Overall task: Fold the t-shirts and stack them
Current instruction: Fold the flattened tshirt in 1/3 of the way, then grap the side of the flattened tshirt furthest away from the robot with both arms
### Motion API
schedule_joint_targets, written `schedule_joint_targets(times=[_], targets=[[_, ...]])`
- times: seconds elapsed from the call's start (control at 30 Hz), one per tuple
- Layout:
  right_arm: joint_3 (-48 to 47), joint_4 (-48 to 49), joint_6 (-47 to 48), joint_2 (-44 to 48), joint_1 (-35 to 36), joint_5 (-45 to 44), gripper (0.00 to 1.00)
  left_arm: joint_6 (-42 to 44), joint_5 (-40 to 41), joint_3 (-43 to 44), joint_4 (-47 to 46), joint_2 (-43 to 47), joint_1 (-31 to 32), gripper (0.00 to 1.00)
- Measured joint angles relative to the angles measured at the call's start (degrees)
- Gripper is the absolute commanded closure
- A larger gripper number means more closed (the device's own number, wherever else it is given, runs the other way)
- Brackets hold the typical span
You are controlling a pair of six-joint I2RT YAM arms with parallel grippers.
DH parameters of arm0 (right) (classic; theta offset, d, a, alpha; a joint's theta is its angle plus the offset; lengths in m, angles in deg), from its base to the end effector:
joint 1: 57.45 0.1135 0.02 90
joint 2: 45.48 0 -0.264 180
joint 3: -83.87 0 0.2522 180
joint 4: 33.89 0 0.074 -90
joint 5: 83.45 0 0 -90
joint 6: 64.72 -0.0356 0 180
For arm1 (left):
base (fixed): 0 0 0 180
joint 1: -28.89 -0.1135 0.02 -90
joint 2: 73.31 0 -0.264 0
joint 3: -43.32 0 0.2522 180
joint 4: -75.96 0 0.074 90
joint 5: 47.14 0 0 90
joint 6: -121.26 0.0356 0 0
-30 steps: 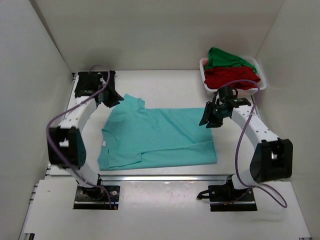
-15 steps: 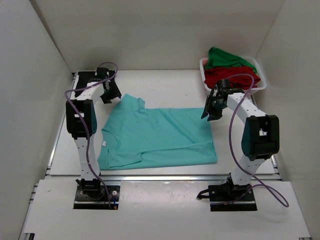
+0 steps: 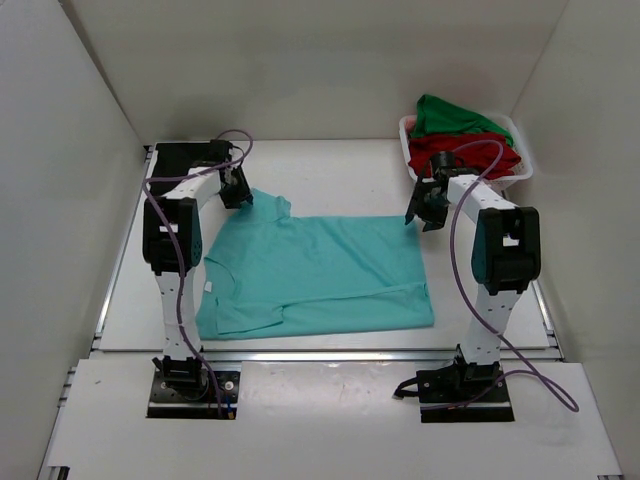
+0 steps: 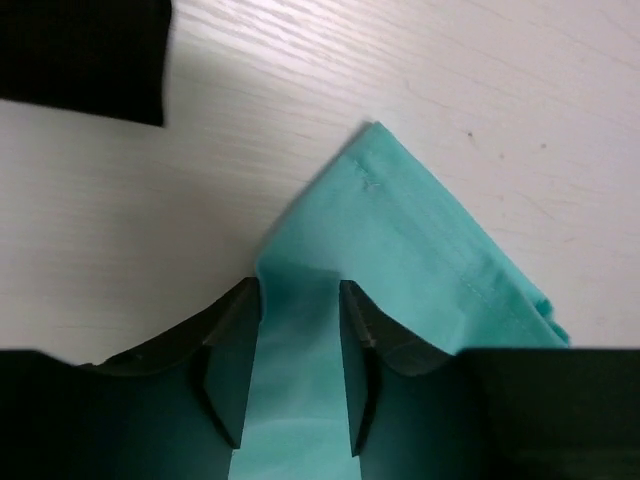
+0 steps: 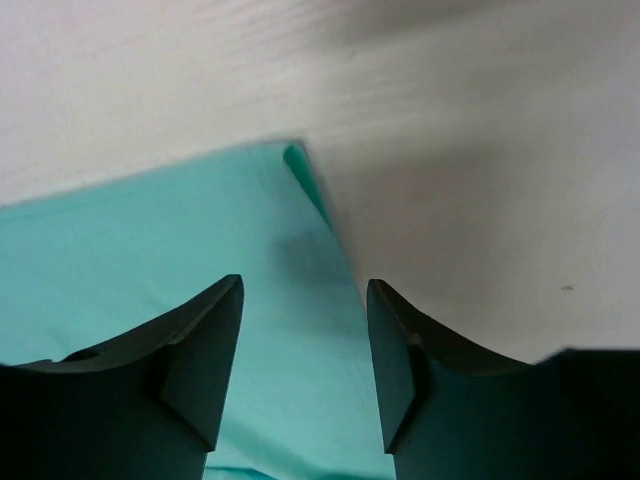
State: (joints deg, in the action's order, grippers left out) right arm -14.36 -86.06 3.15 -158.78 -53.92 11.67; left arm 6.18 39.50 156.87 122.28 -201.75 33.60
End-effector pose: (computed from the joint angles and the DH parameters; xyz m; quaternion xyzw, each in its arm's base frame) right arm 0.4093 0.0284 0.1895 0.1496 0.9679 0.0865 0.1825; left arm 0.4788 -0.0415 0.1595 -0.1640 0.9542 -0.0913 0.2328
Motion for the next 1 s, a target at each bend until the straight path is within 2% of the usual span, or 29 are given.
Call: schedule_joint_targets(times=[0.03, 0.07, 0.2, 0.23, 0.27, 0.3, 0.37, 0.47, 0.83, 1.0], targets=[[-0.26, 0.66, -0.48, -0.72, -0.24, -0.11, 0.45, -0.57, -0.42, -0.09, -0.02, -0.13, 0.15, 0.90], [-0.61, 1.03, -0.72, -1.25, -0.28, -0.15, 0.44, -0.81, -1.07, -0.35, -0.11, -0.26, 0.37, 0.99], [-3.43, 2.56, -2.12, -4.46, -0.28, 0.26, 0.44, -1.64, -4.13, -1.53, -1.68, -0.28, 0.39, 1.00], [-4.68, 2.75, -2.38, -5.66, -0.24, 0.35, 0.48, -1.95, -4.87, -1.81, -2.03, -0.24, 0.15, 1.00], [-6.05, 2.93, -2.51, -6.97, -0.20, 0.48, 0.56, -2.16, -5.51, -2.05, -2.34, -0.15, -0.09, 1.00], [-8.09, 2.89, -2.40, -8.63, -0.15, 0.98, 0.84, -2.38, -6.21, -2.62, -2.95, 0.00, -0.35, 1.00], [-11.50, 2.62, -2.82, -10.58, 0.46, 1.77, 1.00, -2.64, -6.93, -3.41, -3.63, 0.37, -0.81, 1.00], [-14.80, 0.39, -3.30, -12.35, 1.51, 0.26, 1.00, -2.89, -7.76, -4.68, -4.15, 1.07, -1.31, 1.00], [-14.47, 0.09, -1.79, -11.85, 1.66, 0.04, 1.00, -3.43, -8.46, -5.29, -3.30, 1.73, -2.01, 1.00], [-11.67, 1.36, -1.46, -7.61, 1.11, 0.13, 1.00, -3.58, -8.63, -5.38, -2.38, 3.72, -2.25, 1.00]])
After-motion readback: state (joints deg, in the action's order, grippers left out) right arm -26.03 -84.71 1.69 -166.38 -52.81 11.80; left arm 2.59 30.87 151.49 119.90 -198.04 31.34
